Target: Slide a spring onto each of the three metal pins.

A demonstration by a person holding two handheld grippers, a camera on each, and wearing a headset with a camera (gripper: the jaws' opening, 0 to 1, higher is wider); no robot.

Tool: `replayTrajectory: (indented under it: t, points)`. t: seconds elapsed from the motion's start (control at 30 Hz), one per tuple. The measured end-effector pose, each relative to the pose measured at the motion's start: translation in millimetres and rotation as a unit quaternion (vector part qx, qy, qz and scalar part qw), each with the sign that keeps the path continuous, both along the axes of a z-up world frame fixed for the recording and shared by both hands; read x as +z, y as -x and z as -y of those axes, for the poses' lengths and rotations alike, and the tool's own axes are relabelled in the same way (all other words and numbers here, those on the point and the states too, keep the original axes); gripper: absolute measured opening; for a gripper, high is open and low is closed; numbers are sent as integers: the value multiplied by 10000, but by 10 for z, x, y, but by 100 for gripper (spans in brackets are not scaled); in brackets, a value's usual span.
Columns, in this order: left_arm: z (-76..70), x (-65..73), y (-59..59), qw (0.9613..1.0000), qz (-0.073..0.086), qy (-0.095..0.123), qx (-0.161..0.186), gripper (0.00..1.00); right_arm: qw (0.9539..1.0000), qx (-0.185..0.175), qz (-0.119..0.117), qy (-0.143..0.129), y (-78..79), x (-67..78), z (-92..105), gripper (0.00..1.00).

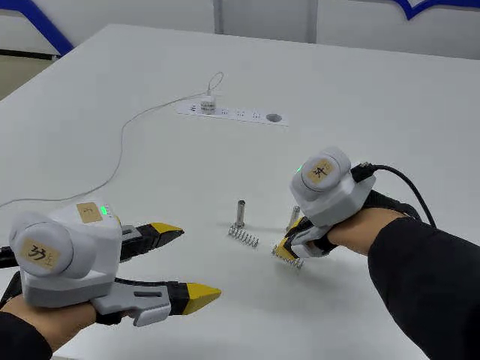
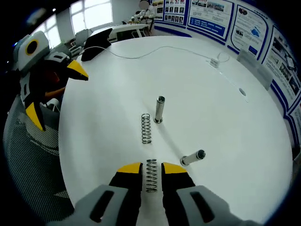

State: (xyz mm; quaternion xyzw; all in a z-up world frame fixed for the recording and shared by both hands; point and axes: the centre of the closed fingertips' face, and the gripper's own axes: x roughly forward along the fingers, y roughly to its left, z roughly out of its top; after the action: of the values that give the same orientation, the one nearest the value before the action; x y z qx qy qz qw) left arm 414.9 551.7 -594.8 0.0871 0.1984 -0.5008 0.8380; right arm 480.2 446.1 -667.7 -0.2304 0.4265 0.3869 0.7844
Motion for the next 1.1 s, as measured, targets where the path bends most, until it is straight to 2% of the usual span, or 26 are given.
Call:
replayTrajectory:
  t: [0.3, 0.67, 1.1]
  points:
    - [-6, -5, 0, 10000, -6, 3, 14, 64, 9997, 131, -121, 141, -19, -111, -39, 17]
    - [-18, -11, -8, 10000, -17, 20, 30, 64, 9994, 161, -235, 208, -22, -175, -53, 16]
    - [-14, -8, -13, 10000, -19, 29, 38, 64, 9991, 198, -265, 265, -25, -206, -40, 14]
